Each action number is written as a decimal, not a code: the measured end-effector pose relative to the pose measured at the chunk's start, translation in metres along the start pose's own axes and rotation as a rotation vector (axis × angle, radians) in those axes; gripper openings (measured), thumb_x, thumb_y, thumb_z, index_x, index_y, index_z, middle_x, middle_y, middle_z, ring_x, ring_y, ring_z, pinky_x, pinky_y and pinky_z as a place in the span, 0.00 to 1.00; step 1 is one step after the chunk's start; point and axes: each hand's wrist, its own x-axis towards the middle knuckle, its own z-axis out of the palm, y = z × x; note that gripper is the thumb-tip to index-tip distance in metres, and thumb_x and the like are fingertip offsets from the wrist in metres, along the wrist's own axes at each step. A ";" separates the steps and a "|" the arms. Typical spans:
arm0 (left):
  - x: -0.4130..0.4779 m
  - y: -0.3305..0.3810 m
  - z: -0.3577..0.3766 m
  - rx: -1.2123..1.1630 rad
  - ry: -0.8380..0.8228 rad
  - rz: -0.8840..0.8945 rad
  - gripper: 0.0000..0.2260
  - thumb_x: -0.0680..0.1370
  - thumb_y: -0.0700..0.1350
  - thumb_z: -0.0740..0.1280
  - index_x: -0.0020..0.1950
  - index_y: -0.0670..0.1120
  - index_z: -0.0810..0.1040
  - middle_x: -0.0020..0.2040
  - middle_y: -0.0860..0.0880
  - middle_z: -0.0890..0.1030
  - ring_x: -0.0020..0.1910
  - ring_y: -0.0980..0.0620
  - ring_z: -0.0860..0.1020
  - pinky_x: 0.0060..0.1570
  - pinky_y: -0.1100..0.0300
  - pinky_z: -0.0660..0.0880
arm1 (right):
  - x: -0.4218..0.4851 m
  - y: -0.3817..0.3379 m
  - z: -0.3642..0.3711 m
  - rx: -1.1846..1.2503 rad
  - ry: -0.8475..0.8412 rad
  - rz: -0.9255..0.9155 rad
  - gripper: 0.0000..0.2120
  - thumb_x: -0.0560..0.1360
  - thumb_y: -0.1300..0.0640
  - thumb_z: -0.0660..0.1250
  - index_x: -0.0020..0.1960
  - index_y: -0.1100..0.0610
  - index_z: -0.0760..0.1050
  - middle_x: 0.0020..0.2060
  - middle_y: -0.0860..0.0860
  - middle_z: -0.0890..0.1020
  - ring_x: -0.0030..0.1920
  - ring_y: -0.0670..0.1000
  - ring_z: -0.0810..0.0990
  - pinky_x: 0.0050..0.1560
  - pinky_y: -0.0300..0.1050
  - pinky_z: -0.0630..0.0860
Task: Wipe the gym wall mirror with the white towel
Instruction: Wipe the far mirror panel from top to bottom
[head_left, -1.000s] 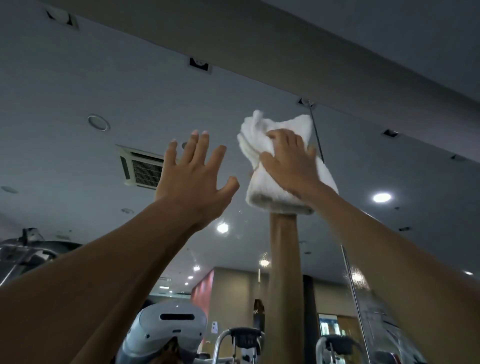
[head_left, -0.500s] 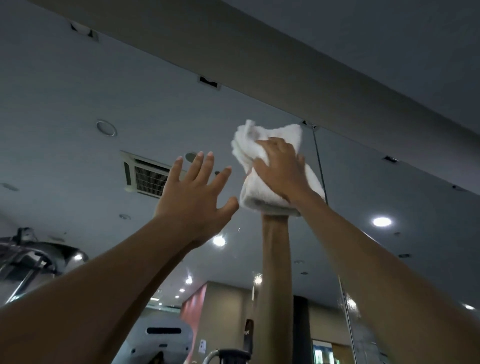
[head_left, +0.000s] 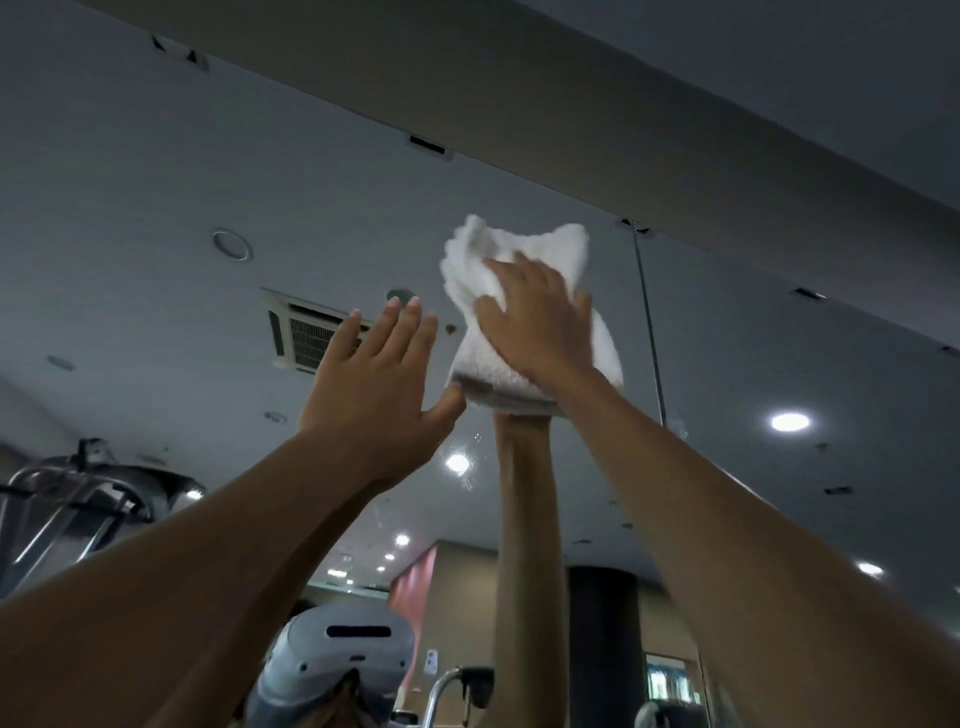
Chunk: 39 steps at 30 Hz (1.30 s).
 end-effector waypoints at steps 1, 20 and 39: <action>-0.001 0.001 -0.001 -0.004 0.002 -0.022 0.42 0.73 0.66 0.32 0.82 0.46 0.45 0.83 0.46 0.46 0.81 0.50 0.42 0.79 0.48 0.42 | -0.011 0.005 -0.004 0.042 -0.039 -0.130 0.24 0.81 0.43 0.52 0.76 0.42 0.63 0.78 0.46 0.63 0.77 0.51 0.59 0.71 0.59 0.55; -0.023 -0.074 -0.028 0.051 -0.062 0.184 0.37 0.75 0.64 0.37 0.83 0.50 0.49 0.83 0.52 0.47 0.80 0.57 0.42 0.76 0.57 0.39 | 0.001 -0.015 -0.005 0.170 -0.090 -0.248 0.30 0.73 0.38 0.48 0.75 0.38 0.64 0.78 0.42 0.61 0.78 0.47 0.57 0.71 0.59 0.55; -0.025 -0.137 -0.049 0.069 -0.046 0.248 0.34 0.77 0.60 0.43 0.81 0.49 0.60 0.81 0.51 0.58 0.80 0.57 0.56 0.70 0.57 0.52 | 0.005 0.013 -0.005 0.140 -0.104 0.061 0.26 0.75 0.39 0.49 0.73 0.34 0.64 0.77 0.48 0.66 0.76 0.54 0.62 0.71 0.69 0.59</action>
